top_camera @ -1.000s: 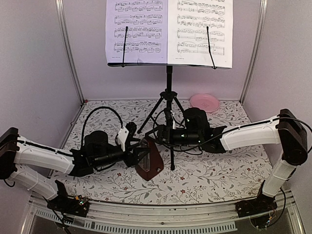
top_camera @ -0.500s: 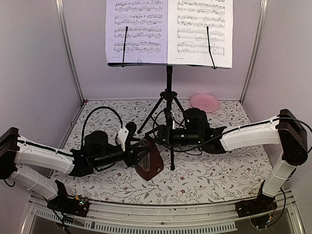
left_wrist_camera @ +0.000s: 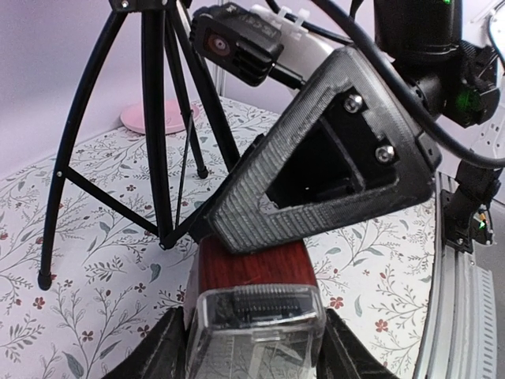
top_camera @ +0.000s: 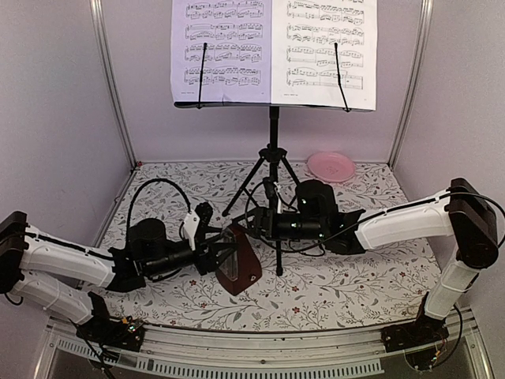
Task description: Set up the instrument practice props
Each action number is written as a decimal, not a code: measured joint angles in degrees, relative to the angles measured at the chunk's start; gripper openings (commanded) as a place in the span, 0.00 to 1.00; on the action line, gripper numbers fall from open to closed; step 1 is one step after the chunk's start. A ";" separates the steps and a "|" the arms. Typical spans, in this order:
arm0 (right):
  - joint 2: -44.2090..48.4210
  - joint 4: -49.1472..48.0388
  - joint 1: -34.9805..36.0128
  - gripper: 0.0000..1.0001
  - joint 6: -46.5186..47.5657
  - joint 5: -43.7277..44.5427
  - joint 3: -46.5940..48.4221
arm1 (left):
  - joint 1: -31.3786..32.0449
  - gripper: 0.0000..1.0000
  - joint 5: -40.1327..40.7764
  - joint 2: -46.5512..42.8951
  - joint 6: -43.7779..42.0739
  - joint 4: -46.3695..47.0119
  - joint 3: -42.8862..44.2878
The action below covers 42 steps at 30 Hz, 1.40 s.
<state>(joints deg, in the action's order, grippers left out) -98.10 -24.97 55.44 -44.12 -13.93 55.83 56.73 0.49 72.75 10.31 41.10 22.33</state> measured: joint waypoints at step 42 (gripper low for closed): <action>-2.60 -3.89 2.21 0.72 5.18 0.63 1.01 | 4.76 0.25 7.43 -0.50 -5.09 15.61 -9.05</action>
<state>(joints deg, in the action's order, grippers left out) -100.71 -28.86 57.65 -38.94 -13.30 56.84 61.49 7.92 72.25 5.21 56.71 13.28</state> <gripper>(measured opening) 0.727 0.505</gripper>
